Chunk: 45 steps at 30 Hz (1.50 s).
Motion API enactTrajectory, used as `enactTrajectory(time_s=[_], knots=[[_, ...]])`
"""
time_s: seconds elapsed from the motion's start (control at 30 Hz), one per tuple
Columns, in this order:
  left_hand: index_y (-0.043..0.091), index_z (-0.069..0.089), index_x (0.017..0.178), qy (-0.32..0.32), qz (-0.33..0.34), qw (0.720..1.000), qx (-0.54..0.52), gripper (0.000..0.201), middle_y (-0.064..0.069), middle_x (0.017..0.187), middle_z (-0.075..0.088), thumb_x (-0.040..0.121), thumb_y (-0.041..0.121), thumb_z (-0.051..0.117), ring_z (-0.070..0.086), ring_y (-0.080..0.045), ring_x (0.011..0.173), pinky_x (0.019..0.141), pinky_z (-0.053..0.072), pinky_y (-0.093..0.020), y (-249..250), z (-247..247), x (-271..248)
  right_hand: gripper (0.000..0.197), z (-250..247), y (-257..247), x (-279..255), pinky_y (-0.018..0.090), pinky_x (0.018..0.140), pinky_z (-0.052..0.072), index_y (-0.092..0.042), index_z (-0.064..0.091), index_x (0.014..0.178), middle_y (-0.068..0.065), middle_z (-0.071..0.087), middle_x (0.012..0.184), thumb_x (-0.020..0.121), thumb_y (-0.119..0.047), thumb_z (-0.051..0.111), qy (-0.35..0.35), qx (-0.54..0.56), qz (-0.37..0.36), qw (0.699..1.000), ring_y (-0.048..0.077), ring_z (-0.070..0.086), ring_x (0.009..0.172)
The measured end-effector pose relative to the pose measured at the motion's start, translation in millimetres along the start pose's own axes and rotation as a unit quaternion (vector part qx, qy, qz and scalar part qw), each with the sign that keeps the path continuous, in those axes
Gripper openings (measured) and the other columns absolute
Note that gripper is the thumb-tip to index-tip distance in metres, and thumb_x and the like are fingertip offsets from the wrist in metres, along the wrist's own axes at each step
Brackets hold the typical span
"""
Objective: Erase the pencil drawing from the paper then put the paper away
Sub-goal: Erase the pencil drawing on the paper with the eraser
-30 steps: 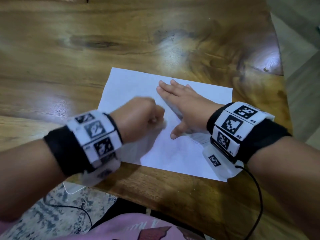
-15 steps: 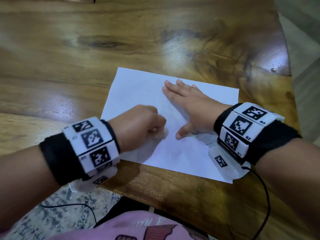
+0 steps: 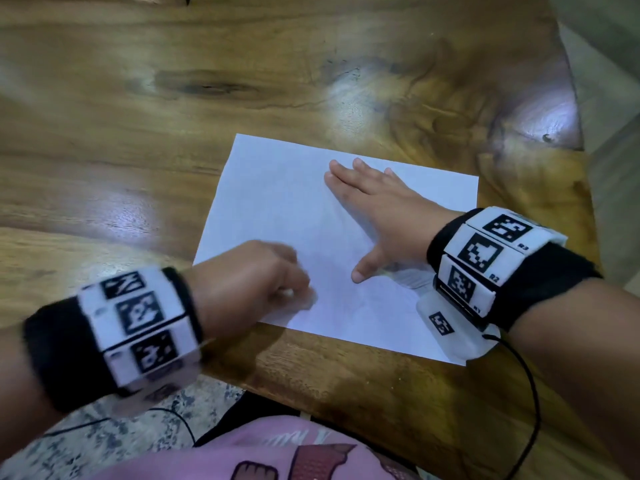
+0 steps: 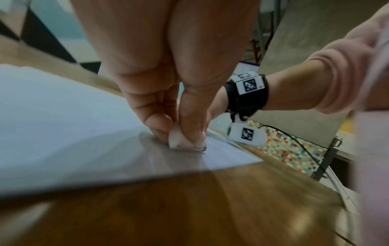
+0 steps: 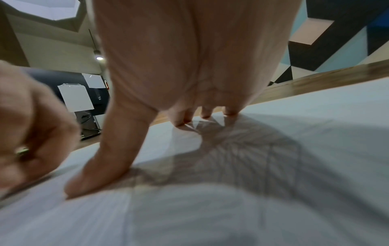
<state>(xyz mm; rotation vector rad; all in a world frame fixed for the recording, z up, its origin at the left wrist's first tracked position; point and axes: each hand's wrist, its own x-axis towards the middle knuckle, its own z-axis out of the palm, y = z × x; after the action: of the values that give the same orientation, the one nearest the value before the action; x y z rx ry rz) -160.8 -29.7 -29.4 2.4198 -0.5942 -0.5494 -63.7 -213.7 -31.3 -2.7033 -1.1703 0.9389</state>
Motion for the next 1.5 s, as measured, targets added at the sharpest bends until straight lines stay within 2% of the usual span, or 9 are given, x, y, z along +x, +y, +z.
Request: enactTrajectory(time_s=[0.1, 0.27, 0.47, 0.63, 0.8, 0.93, 1.07, 1.3, 1.5], knots=[[0.019, 0.066, 0.066, -0.022, -0.009, 1.000, -0.004, 0.024, 0.007, 0.068, 0.051, 0.077, 0.037, 0.055, 0.048, -0.003, 0.057, 0.059, 0.031, 0.001, -5.7, -4.8, -4.6, 0.130, 0.3, -0.7, 0.4, 0.036, 0.115, -0.009, -0.020, -0.014, 0.148, -0.007, -0.021, 0.156, 0.061, -0.053, 0.078, -0.001, -0.003, 0.001, 1.000, 0.016, -0.020, 0.143], [0.016, 0.066, 0.066, 0.053, -0.018, 0.998, 0.038, 0.016, -0.004, 0.068, 0.056, 0.078, 0.027, 0.063, 0.051, -0.017, 0.060, 0.060, 0.039, -0.023, -10.9, -15.1, 25.0, 0.130, 0.4, -1.3, 0.2, 0.036, 0.115, -0.009, -0.020, -0.015, 0.148, -0.007, -0.023, 0.155, 0.062, -0.053, 0.078, -0.004, -0.003, 0.001, 1.000, 0.016, -0.021, 0.143], [0.022, 0.054, 0.069, -0.029, -0.035, 0.999, -0.007, 0.013, 0.016, 0.066, 0.044, 0.078, 0.031, 0.054, 0.046, 0.004, 0.064, 0.060, 0.032, -0.005, -13.1, -1.1, -22.9, 0.130, -1.1, -0.9, -0.3, 0.037, 0.115, -0.009, -0.020, -0.015, 0.148, -0.008, -0.023, 0.155, 0.063, -0.053, 0.077, -0.008, -0.002, 0.002, 1.000, 0.016, -0.021, 0.142], [0.018, 0.062, 0.064, 0.015, -0.027, 0.999, 0.021, 0.016, 0.002, 0.069, 0.055, 0.075, 0.028, 0.056, 0.053, -0.009, 0.059, 0.058, 0.036, -0.012, -19.1, -12.0, -5.8, 0.130, -0.7, -1.3, 0.4, 0.037, 0.115, -0.009, -0.020, -0.016, 0.147, -0.008, -0.024, 0.155, 0.063, -0.053, 0.077, -0.011, -0.004, 0.004, 1.000, 0.015, -0.022, 0.142], [0.023, 0.059, 0.071, -0.060, -0.016, 0.998, -0.018, 0.003, 0.020, 0.068, 0.046, 0.074, 0.023, 0.061, 0.049, 0.016, 0.067, 0.060, 0.029, 0.004, -19.5, -10.4, -21.1, 0.131, 1.3, 0.7, 1.6, 0.036, 0.115, -0.009, -0.021, -0.016, 0.147, -0.009, -0.023, 0.155, 0.061, -0.054, 0.078, -0.004, -0.004, 0.005, 1.000, 0.015, -0.022, 0.142], [0.021, 0.060, 0.066, 0.027, -0.028, 0.999, 0.014, 0.011, 0.008, 0.072, 0.051, 0.075, 0.015, 0.062, 0.048, -0.002, 0.059, 0.061, 0.033, -0.001, -22.7, -9.9, -13.6, 0.132, 1.7, 0.4, 2.3, 0.036, 0.115, -0.009, -0.021, -0.016, 0.147, -0.009, -0.023, 0.155, 0.061, -0.055, 0.078, -0.003, -0.006, 0.006, 1.000, 0.015, -0.022, 0.142], [0.017, 0.067, 0.072, -0.058, -0.039, 0.997, -0.018, 0.008, 0.016, 0.072, 0.050, 0.077, 0.011, 0.065, 0.050, 0.012, 0.065, 0.063, 0.032, 0.002, -18.8, -11.5, -17.3, 0.131, 1.4, -0.2, 2.1, 0.036, 0.115, -0.009, -0.021, -0.016, 0.147, -0.009, -0.024, 0.155, 0.062, -0.055, 0.077, -0.006, -0.005, 0.006, 1.000, 0.015, -0.022, 0.142], [0.018, 0.062, 0.069, 0.060, -0.013, 0.998, 0.005, 0.014, 0.013, 0.064, 0.037, 0.079, 0.027, 0.059, 0.041, -0.002, 0.057, 0.056, 0.028, -0.011, -2.0, -4.4, 27.1, 0.131, 0.9, -0.4, 1.3, 0.037, 0.115, -0.008, -0.021, -0.015, 0.148, -0.008, -0.023, 0.155, 0.061, -0.054, 0.078, -0.006, -0.001, 0.003, 1.000, 0.015, -0.021, 0.142], [0.019, 0.059, 0.067, -0.074, 0.018, 0.997, 0.014, 0.012, 0.007, 0.069, 0.044, 0.077, 0.020, 0.052, 0.048, -0.016, 0.062, 0.057, 0.032, -0.016, 2.4, -3.3, 9.0, 0.131, 0.2, -0.7, 1.0, 0.037, 0.116, -0.008, -0.020, -0.015, 0.148, -0.008, -0.023, 0.155, 0.061, -0.054, 0.078, -0.004, -0.002, 0.001, 1.000, 0.015, -0.021, 0.142]])
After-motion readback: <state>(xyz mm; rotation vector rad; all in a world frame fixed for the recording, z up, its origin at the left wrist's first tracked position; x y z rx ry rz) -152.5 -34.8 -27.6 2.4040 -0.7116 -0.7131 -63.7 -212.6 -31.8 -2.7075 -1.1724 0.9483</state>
